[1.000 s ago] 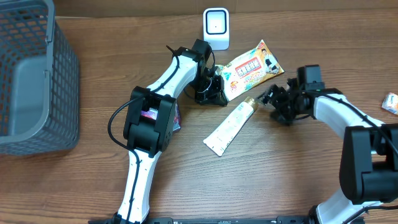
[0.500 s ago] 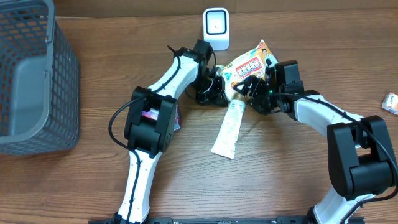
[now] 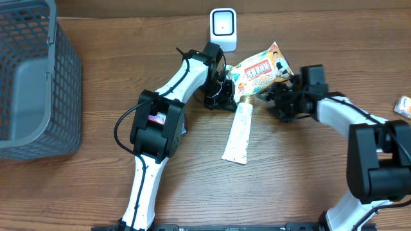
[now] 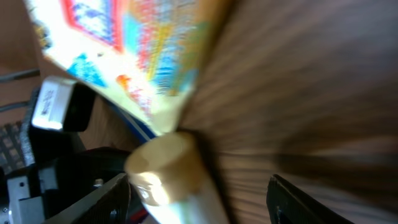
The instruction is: Scan the item barcode
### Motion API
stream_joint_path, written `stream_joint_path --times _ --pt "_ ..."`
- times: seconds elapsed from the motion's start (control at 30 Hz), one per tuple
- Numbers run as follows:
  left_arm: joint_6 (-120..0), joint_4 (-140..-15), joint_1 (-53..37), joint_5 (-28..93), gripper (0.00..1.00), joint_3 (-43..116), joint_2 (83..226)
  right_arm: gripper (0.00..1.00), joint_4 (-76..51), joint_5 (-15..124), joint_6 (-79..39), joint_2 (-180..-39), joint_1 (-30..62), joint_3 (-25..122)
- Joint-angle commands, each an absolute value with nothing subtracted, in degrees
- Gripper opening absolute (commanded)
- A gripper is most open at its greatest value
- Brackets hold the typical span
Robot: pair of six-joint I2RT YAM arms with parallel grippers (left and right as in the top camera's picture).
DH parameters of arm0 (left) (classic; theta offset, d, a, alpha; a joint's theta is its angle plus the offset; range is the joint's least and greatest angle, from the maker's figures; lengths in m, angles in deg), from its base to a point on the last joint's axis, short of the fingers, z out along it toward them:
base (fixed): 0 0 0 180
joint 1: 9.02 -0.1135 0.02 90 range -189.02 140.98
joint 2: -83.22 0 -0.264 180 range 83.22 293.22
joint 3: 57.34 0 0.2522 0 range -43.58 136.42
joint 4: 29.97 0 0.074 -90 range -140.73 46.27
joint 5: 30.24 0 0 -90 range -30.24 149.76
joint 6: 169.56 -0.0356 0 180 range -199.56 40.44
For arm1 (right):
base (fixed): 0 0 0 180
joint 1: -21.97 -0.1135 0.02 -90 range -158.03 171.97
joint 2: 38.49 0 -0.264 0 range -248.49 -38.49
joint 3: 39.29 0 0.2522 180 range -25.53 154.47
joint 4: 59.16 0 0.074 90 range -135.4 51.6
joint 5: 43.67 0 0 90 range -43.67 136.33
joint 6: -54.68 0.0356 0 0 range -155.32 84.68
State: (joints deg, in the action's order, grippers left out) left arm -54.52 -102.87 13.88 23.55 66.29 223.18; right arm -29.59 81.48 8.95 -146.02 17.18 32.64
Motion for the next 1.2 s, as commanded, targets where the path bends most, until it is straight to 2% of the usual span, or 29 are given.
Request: stream_joint_path --times 0.0,0.13,0.23,0.33,0.6,0.87,0.97,1.0,1.03,1.07,1.17 --pt "-54.3 -103.3 14.5 29.8 0.04 64.3 227.3 0.71 -23.8 90.0 2.0 -145.6 21.5 33.1" --pt "-54.2 -103.2 14.5 29.9 0.04 64.3 227.3 0.72 -16.6 93.0 -2.3 -145.6 23.2 32.6" --pt "-54.3 -102.8 14.5 29.9 0.04 64.3 227.3 0.73 -15.8 93.8 -3.7 -145.6 22.9 29.9" --pt "-54.3 -102.1 14.5 29.9 0.04 64.3 227.3 0.74 -22.6 96.2 -2.7 -145.6 21.8 25.0" --pt "-54.2 -101.7 14.5 29.9 0.04 64.3 227.3 0.77 -52.1 102.3 12.8 -145.6 16.5 13.0" --pt "-54.2 -102.0 14.6 29.7 0.04 64.3 227.3 0.76 -55.4 94.3 15.8 -145.6 9.4 12.3" --pt "-54.2 -102.0 14.6 29.7 0.04 64.3 227.3 0.69 -56.0 91.9 16.0 -145.6 7.9 12.4" --pt "-54.2 -102.1 14.6 29.7 0.04 64.3 227.3 0.64 -55.7 90.9 16.0 -145.6 7.7 12.3" --pt "-54.2 -102.2 14.6 29.7 0.04 64.3 227.3 0.51 -55.6 90.2 16.1 -145.6 7.5 12.4" --pt "-54.2 -102.2 14.6 29.7 0.04 64.3 227.3 0.44 -55.6 89.7 16.2 -145.6 7.5 12.3" --pt "-54.2 -102.2 14.6 29.7 0.04 64.3 227.3 0.36 -55.6 88.5 17.0 -145.6 7.5 12.3"
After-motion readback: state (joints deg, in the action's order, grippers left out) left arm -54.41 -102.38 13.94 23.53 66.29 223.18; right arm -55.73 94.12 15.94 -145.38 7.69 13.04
